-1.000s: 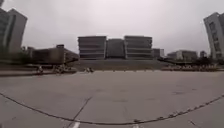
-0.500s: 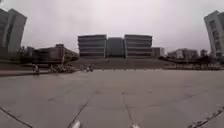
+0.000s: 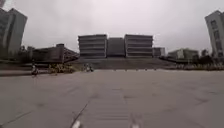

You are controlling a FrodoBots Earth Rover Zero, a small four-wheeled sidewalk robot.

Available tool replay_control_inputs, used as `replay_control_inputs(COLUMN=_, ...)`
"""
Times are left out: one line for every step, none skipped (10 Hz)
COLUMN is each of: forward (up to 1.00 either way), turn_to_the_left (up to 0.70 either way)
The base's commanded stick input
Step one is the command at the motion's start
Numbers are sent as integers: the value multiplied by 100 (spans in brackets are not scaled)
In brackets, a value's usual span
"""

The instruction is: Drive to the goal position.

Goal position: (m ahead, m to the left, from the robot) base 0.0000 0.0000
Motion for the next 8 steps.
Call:
replay_control_inputs(forward=70, turn_to_the_left=0)
replay_control_inputs(forward=70, turn_to_the_left=0)
replay_control_inputs(forward=70, turn_to_the_left=0)
replay_control_inputs(forward=70, turn_to_the_left=0)
replay_control_inputs(forward=70, turn_to_the_left=0)
replay_control_inputs(forward=70, turn_to_the_left=0)
replay_control_inputs(forward=70, turn_to_the_left=0)
replay_control_inputs(forward=70, turn_to_the_left=0)
